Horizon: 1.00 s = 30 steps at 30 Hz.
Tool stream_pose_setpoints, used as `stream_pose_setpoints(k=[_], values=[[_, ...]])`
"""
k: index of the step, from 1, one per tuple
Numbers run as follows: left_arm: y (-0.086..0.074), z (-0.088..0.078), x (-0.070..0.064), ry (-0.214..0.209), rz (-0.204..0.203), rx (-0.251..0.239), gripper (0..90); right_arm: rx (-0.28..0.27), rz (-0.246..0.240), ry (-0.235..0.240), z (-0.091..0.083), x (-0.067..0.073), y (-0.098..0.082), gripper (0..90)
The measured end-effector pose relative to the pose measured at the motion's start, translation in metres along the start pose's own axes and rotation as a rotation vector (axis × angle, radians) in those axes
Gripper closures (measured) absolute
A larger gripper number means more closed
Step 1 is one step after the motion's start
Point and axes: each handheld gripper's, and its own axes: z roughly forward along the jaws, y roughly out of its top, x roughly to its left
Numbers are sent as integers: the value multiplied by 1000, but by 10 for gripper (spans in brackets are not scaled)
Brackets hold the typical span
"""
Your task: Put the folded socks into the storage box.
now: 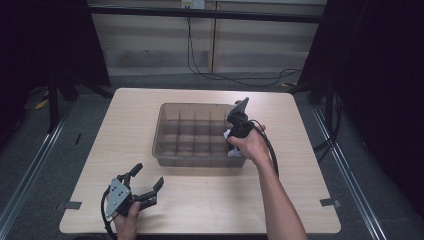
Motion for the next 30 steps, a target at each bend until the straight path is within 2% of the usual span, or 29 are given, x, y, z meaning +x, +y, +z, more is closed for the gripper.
stream_pose_setpoints(k=[1,5,8,14,21,22,26,30], values=[[0,0,-1,-10,-12,-9,156,11,2,-12,1,1,1,579],[0,0,-1,-10,-12,-9,156,47,20,-60,5,6,5,578],[0,0,0,-10,-10,-8,156,57,24,-73,6,8,6,579],[0,0,-1,-10,-11,-10,156,108,-3,-129,17,15,7,577],[0,0,-1,-10,-11,-10,156,132,-6,-141,19,16,10,561],[0,0,-1,-10,-12,-10,156,133,-13,-152,18,17,10,550],[0,0,-1,-10,-12,-10,156,111,-21,-140,16,16,7,539],[0,0,-1,-10,-11,-10,156,66,-50,-172,11,20,4,522]])
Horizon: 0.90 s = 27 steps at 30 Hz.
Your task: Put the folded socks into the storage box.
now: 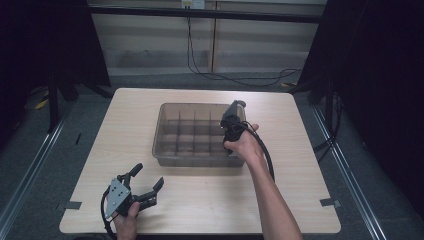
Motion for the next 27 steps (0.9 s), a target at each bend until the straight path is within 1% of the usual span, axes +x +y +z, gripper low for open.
stream_pose_setpoints(k=[2,3,4,5,7,9,12,13,16,20,21,23,24,25,27], values=[[0,0,0,-2,0,0,156,-14,-2,9,-3,-1,-2,501],[0,0,0,0,0,0,156,-24,-1,23,-5,-2,-3,466],[0,0,0,0,0,1,156,-40,0,49,-8,-3,-4,413],[0,0,0,0,-1,-1,156,-45,-8,62,-10,-3,-5,415],[0,0,0,-1,0,0,155,-50,-16,48,-12,-2,-6,428],[0,0,0,-3,0,0,156,-57,-15,52,-13,-3,-7,417],[0,0,0,-2,-2,-1,156,-78,-25,66,-16,-4,-9,379],[0,0,0,-4,6,5,156,-91,-19,74,-18,-5,-11,361],[0,0,0,-3,6,4,156,-119,-19,109,-26,-10,-12,312],[0,0,0,-3,6,4,156,-161,-24,158,-35,-14,-15,307],[0,0,0,-4,6,5,156,-164,-24,168,-36,-14,-15,309],[0,0,0,-2,6,5,156,-178,-24,158,-39,-16,-14,314],[0,0,0,-3,6,5,156,-180,-20,163,-41,-17,-13,315],[0,0,0,-2,6,5,156,-180,-13,168,-41,-17,-11,322],[0,0,0,-2,6,5,156,-170,-16,156,-39,-17,-7,326]])
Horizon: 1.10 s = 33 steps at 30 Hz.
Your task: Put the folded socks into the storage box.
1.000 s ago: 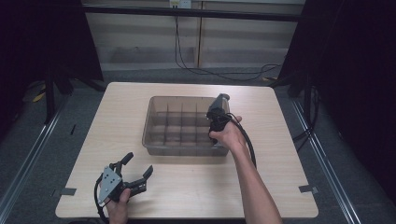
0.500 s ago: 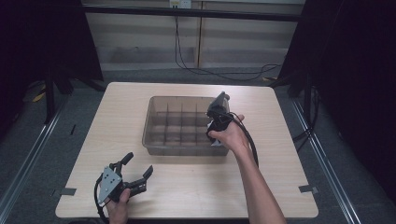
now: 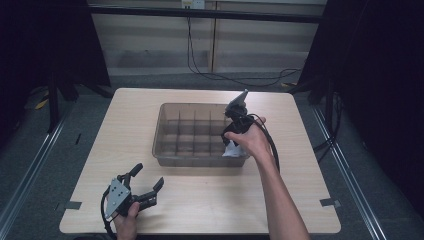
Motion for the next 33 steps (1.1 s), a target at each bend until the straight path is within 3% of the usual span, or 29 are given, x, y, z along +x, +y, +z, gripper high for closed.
stream_pose_setpoints(k=[3,4,7,9,23,30,33], values=[[0,0,0,-2,-7,-6,156,24,3,-23,10,1,5,393],[0,1,-1,-2,-10,-8,156,41,4,-44,14,1,6,465],[0,0,0,-4,-6,-6,156,57,6,-35,18,2,7,617],[0,0,0,-4,-8,-7,156,81,3,-39,19,2,7,673],[0,1,0,-8,-9,-9,156,166,-6,-23,35,-1,3,739],[0,0,0,-11,-7,-8,156,185,37,41,52,-11,-1,746],[0,1,-1,-11,-10,-10,156,201,36,26,56,-9,0,749]])
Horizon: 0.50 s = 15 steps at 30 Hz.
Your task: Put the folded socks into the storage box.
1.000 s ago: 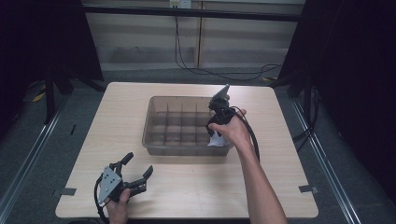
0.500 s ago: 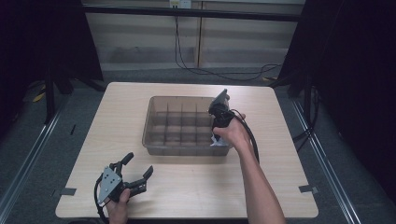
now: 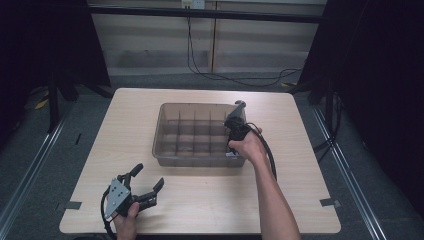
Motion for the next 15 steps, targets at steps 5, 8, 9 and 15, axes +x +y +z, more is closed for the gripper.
stream_pose_setpoints(k=[5,8,9,15], values=[[0,0,0,1,3,3,156,15,3,-5,4,0,2,754],[0,0,0,1,2,3,156,20,-2,-28,5,3,3,755],[0,0,1,1,7,7,156,27,1,-27,5,4,4,755],[0,0,0,5,3,2,159,48,-22,-87,6,12,7,754]])
